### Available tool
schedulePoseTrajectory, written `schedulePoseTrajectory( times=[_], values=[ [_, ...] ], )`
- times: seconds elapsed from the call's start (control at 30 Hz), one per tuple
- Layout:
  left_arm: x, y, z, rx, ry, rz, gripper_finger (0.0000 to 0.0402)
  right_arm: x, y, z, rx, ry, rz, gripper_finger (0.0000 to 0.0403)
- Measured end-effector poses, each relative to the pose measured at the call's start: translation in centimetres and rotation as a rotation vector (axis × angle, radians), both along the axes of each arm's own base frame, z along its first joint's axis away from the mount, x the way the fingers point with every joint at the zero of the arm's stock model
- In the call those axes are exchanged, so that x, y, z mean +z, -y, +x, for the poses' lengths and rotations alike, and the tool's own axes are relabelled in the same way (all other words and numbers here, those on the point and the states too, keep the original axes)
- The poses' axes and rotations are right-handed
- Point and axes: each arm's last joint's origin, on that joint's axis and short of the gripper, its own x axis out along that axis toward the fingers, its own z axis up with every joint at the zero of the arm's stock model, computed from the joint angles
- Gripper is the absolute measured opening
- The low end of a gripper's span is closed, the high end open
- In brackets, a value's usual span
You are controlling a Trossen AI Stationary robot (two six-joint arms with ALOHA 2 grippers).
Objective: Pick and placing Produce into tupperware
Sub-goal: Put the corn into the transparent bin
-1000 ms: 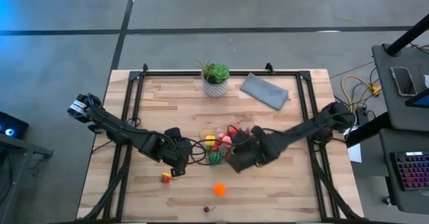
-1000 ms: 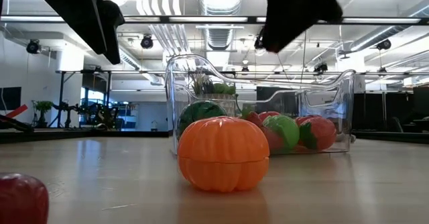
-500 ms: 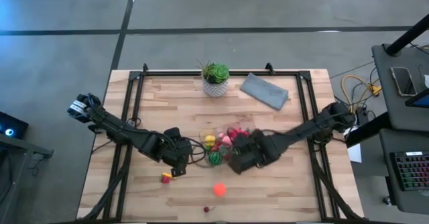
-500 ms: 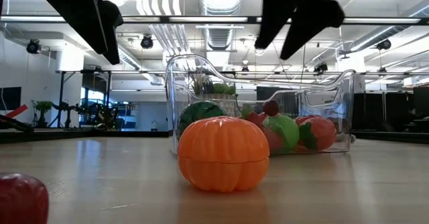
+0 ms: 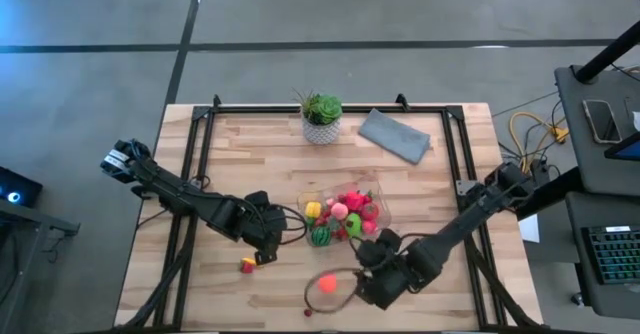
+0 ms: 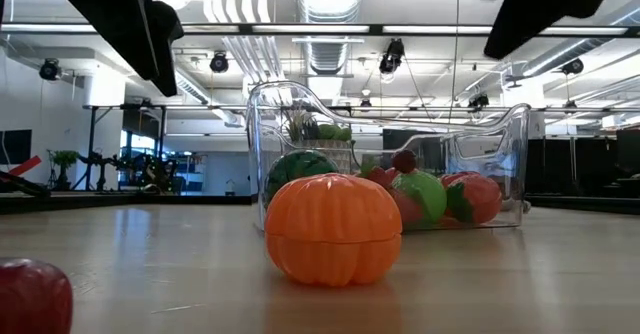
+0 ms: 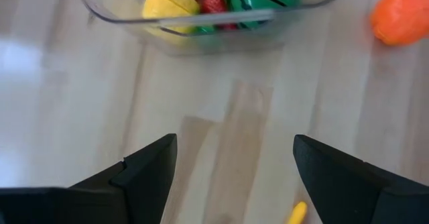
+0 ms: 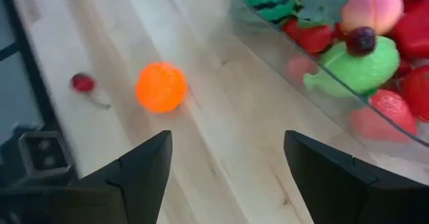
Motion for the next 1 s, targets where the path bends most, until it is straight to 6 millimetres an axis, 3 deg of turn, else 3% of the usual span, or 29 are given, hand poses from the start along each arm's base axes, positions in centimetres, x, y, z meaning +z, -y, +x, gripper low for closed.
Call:
schedulePoseTrajectory(
  times=[0.17,0.57,0.77,1.0],
  values=[
    [-0.3,0.4,-0.3,-0.039,-0.033,-0.042,0.0283,-1.3,-0.4,0.4,-0.064,-0.029,0.054,0.0277],
    [-2.0,2.8,-2.5,-0.138,-0.1,-0.022,0.0283,-3.8,-2.8,2.4,0.041,-0.052,0.097,0.0278],
    [-2.2,4.8,-4.1,-0.141,-0.114,-0.058,0.0283,-4.5,-3.2,2.6,0.025,-0.068,0.104,0.0274],
    [-3.7,6.0,-5.8,-0.215,-0.166,-0.07,0.0283,-4.7,-3.2,2.7,0.031,-0.069,0.096,0.0275]
  ],
)
